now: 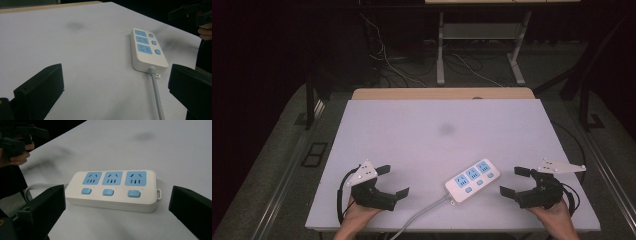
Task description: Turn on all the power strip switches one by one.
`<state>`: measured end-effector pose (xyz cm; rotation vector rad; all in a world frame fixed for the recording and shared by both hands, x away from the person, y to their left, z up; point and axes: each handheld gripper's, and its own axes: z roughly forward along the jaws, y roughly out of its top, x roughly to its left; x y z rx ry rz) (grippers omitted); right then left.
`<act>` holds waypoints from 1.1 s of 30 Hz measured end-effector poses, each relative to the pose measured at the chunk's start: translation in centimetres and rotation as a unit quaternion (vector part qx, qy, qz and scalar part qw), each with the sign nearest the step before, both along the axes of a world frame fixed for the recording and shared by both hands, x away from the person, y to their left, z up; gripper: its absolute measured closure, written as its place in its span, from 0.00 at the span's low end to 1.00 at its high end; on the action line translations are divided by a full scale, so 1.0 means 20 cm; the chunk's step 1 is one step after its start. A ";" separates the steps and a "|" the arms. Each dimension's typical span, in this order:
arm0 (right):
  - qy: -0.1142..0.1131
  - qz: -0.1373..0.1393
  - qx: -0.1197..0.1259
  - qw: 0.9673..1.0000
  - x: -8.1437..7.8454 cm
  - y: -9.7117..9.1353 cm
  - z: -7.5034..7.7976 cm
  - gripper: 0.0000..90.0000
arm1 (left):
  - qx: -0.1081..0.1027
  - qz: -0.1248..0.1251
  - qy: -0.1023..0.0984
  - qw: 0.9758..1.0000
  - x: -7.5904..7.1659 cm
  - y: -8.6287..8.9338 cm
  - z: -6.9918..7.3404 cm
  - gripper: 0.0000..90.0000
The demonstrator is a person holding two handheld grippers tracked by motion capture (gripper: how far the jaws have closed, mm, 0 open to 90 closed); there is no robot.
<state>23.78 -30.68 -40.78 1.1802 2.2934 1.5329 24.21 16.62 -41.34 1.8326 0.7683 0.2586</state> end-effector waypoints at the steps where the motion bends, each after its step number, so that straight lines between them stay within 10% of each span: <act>1: 0.000 0.000 0.000 1.000 0.00 0.00 0.00 0.01 | -0.001 0.001 0.000 1.000 0.00 0.00 0.00 0.00; 18: 0.006 -0.019 0.004 1.000 0.01 -0.04 0.03 0.01 | -0.002 0.005 0.006 1.000 0.00 0.00 -0.01 0.00; 33: 0.015 0.008 -0.039 0.999 0.05 -0.01 0.10 0.01 | -0.001 0.012 0.006 1.000 0.00 0.01 -0.01 0.00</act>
